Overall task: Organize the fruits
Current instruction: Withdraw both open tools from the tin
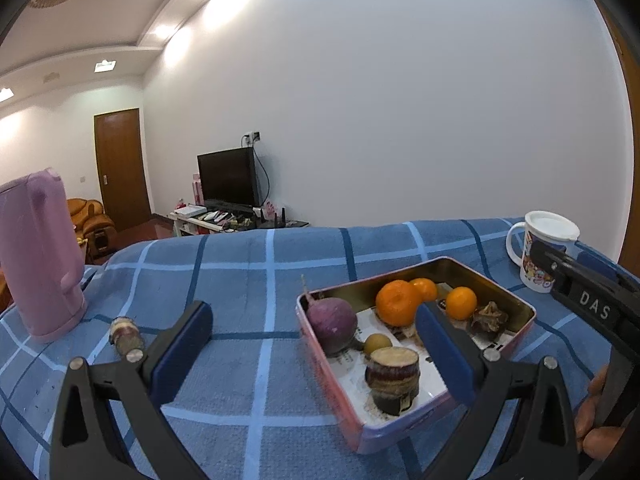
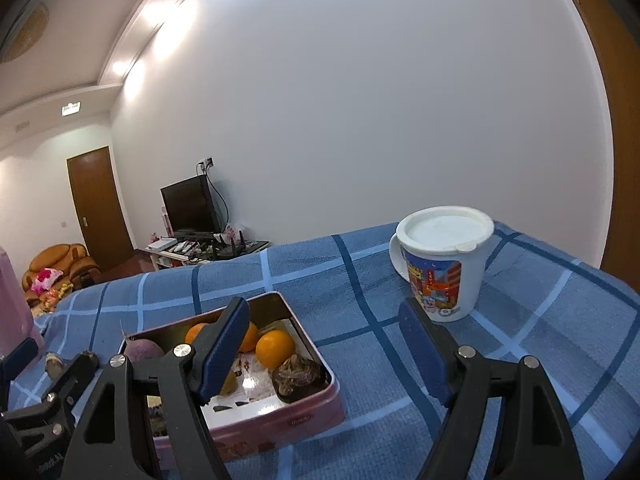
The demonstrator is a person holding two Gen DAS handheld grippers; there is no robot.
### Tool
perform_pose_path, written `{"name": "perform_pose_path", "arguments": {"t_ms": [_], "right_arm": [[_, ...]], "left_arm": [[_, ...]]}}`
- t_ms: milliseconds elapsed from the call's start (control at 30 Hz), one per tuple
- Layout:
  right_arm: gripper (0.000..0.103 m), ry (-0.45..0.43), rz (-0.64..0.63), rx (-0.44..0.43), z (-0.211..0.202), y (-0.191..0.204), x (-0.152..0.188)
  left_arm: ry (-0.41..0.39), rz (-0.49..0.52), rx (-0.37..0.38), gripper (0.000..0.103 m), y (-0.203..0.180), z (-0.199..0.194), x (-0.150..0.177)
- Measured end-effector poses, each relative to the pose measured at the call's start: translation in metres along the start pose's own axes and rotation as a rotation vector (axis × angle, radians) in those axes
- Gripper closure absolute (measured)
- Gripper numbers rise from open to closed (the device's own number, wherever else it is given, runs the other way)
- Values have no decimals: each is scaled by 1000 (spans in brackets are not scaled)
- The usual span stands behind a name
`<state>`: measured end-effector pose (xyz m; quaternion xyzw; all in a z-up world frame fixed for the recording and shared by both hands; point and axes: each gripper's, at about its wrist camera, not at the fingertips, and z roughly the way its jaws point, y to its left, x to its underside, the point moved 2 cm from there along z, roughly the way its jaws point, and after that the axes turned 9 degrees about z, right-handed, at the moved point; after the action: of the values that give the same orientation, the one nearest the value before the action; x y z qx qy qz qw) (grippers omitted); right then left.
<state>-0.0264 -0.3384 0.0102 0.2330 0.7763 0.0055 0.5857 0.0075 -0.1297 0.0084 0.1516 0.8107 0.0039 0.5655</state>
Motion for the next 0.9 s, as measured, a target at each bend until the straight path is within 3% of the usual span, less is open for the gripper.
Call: {"name": "perform_pose_path", "arguments": {"t_ms": [900], "right_arm": [[25, 13, -112, 56, -33, 43, 24]], "left_arm": [[7, 33, -19, 0, 30, -23, 16]]}}
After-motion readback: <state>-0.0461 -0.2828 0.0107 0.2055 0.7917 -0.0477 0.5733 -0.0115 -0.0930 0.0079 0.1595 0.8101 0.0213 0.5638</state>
